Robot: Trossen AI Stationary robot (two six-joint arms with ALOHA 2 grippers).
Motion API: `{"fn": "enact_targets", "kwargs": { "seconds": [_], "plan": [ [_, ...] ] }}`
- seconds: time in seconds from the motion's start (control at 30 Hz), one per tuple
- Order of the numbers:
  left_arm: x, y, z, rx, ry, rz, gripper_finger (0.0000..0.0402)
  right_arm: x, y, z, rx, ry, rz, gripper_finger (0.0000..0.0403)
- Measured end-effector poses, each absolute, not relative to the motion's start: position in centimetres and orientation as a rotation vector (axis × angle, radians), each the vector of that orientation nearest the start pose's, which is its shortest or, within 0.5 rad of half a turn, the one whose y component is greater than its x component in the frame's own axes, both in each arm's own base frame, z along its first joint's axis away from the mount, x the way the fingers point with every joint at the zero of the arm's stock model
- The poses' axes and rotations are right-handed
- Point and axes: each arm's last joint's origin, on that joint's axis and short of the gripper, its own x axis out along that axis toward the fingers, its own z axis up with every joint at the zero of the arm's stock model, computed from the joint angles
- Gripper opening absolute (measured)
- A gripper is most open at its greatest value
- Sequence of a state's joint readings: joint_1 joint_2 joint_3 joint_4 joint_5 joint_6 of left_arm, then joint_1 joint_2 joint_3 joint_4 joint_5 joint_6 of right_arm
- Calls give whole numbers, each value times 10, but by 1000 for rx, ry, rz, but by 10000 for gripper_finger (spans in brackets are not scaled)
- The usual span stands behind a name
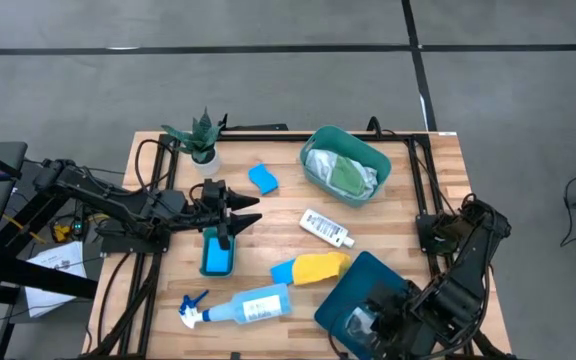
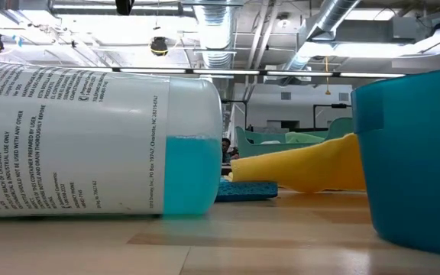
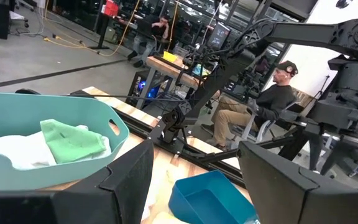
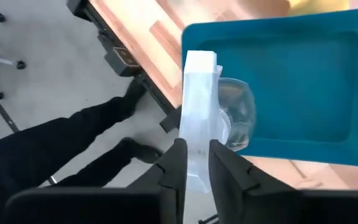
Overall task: Pick & Place Kitchen Items
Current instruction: Put the transparent spray bottle into the blue bin
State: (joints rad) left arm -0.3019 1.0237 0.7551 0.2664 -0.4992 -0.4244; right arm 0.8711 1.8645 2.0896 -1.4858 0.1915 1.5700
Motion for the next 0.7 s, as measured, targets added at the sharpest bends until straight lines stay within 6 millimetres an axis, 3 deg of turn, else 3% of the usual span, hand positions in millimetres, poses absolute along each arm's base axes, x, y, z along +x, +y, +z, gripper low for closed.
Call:
{"fn": "enact_targets", "kwargs": {
  "seconds": [0.3, 0.57, 0.7],
  "plan": [
    [222, -55, 322, -421, -40, 195, 231, 226, 271, 378, 736, 1198, -357, 3],
    [222, -55, 322, -421, -40, 195, 231, 222, 271, 381, 697, 1083, -374, 42],
    [222, -55, 322, -422, -40, 195, 231, 218, 267, 393, 694, 1032, -373, 72]
  ]
}}
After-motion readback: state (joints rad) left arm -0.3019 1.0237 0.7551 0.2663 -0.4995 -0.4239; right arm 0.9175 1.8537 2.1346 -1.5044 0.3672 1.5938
